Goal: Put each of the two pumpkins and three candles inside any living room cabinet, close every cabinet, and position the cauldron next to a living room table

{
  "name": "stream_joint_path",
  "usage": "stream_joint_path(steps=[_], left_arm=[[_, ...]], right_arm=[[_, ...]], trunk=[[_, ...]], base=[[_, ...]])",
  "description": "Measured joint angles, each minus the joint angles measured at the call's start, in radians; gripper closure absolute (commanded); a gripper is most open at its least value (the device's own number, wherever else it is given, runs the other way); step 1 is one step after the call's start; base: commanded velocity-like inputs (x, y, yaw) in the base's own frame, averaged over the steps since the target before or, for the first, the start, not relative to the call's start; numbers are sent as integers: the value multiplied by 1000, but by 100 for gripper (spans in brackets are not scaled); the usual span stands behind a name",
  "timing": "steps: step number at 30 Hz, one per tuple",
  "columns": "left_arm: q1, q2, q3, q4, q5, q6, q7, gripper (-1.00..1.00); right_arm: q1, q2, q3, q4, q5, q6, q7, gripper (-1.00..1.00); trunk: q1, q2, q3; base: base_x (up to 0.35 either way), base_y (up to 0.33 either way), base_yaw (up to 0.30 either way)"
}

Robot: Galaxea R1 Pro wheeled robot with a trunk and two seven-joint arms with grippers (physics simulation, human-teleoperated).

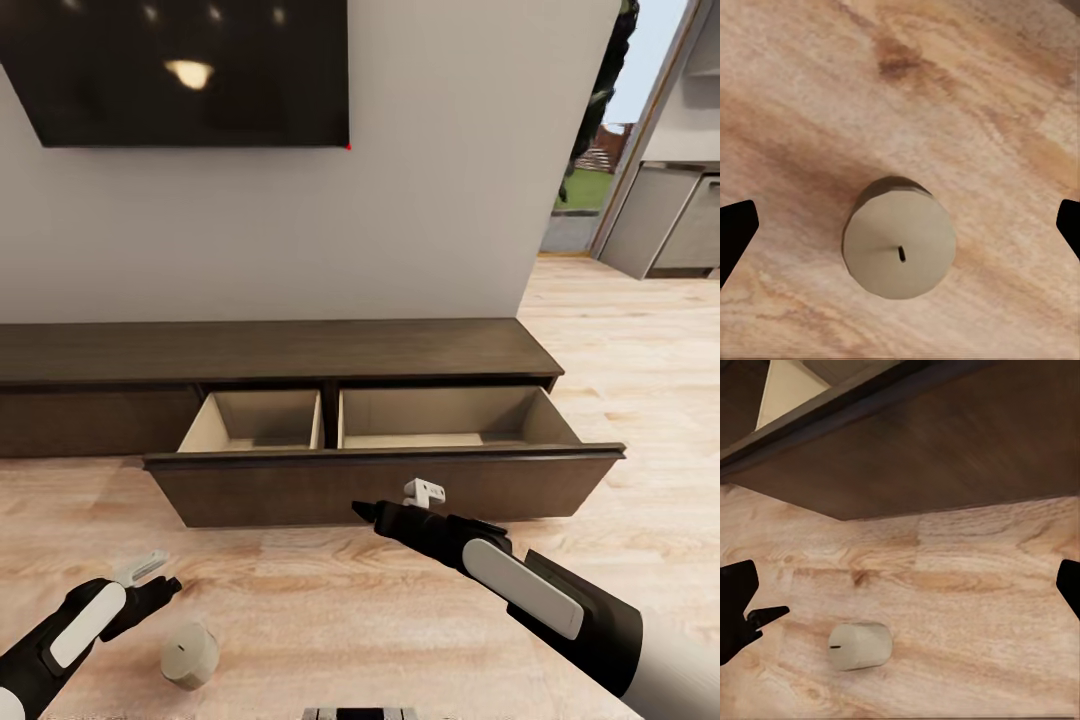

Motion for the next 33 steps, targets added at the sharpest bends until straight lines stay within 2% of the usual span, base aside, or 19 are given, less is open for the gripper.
stream_joint_path(steps=[17, 19, 22, 24, 33], left_arm=[[0, -9, -1, -3, 0, 0, 0, -100], [0, -12, -2, -3, -1, -1, 0, -100], [0, -20, -3, -5, -2, -2, 0, -100], [0, -21, -3, -5, -3, -2, 0, -100], [0, -26, -6, -10, -2, -3, 0, -100]], right_arm=[[-1, 1, 1, -7, 1, -1, 3, -100], [0, 1, 1, -8, 2, 0, 22, -100], [0, 1, 1, -2, 2, 1, 102, -100], [0, 1, 0, 1, 2, 2, 129, -100], [0, 1, -2, 4, 0, 2, 149, -100]], trunk=[[8, -4, -66], [9, -4, -74], [10, -5, -85], [11, -6, -93], [15, -8, -128]], base=[[0, 0, 0], [0, 0, 0], [0, 0, 0], [0, 0, 0], [0, 0, 0]])
